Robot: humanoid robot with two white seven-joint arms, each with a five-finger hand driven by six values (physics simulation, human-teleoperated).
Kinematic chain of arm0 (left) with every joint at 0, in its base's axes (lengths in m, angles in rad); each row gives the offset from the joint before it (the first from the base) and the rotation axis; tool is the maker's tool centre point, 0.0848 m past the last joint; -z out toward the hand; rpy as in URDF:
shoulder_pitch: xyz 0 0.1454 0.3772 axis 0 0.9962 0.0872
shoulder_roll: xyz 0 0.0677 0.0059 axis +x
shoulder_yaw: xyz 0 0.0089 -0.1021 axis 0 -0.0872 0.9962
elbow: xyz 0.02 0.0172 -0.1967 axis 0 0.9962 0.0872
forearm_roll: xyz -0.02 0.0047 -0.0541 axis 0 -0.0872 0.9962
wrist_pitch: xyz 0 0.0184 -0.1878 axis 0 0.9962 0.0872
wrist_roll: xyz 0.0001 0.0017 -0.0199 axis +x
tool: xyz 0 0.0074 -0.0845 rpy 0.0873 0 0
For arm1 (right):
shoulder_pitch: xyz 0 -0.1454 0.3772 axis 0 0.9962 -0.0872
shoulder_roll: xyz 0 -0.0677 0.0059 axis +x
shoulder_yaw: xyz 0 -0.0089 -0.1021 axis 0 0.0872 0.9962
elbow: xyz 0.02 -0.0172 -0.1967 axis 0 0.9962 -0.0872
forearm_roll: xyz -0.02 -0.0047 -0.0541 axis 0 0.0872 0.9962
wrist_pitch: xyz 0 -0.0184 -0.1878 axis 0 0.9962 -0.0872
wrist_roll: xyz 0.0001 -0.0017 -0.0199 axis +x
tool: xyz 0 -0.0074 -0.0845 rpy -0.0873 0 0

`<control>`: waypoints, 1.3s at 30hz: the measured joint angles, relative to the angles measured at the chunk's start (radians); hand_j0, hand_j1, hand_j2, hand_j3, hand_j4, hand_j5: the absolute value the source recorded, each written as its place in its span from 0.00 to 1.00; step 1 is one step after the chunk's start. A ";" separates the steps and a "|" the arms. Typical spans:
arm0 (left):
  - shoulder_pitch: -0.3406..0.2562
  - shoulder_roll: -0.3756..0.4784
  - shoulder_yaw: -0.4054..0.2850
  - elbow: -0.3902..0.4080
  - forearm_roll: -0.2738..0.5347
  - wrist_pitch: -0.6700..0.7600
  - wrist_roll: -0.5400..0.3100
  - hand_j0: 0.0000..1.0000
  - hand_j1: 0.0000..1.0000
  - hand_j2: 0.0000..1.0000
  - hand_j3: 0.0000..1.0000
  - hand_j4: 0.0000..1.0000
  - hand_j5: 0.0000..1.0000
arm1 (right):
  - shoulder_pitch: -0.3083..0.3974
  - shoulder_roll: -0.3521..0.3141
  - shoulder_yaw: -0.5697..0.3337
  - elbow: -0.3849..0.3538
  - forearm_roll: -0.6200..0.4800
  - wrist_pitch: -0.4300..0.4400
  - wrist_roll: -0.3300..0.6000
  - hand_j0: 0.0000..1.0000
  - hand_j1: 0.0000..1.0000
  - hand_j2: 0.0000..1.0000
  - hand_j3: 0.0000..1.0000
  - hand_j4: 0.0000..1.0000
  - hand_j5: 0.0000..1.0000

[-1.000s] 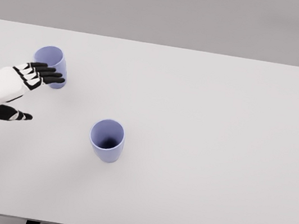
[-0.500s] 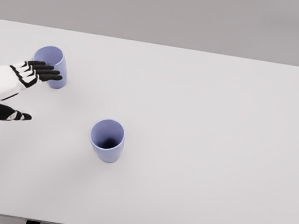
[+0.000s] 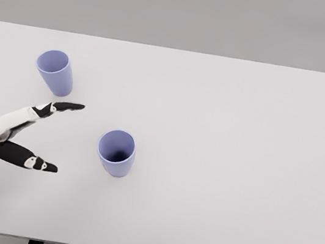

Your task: Place the right cup on the left cup with left arm

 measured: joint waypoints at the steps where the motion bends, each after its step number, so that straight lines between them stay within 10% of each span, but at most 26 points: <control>1: -0.002 -0.005 -0.012 0.000 0.028 0.000 0.000 1.00 1.00 1.00 1.00 1.00 1.00 | 0.000 0.000 0.000 0.000 0.000 0.000 0.000 1.00 1.00 1.00 1.00 1.00 1.00; 16: -0.041 -0.192 -0.043 0.003 0.137 0.447 0.000 1.00 1.00 1.00 1.00 1.00 1.00 | 0.000 0.000 0.000 0.000 0.000 0.000 0.000 1.00 1.00 1.00 1.00 1.00 1.00; 39: -0.046 -0.302 -0.061 0.026 0.059 0.474 0.000 1.00 1.00 1.00 1.00 1.00 1.00 | 0.000 0.000 0.000 0.000 0.000 0.000 0.000 1.00 1.00 1.00 1.00 1.00 1.00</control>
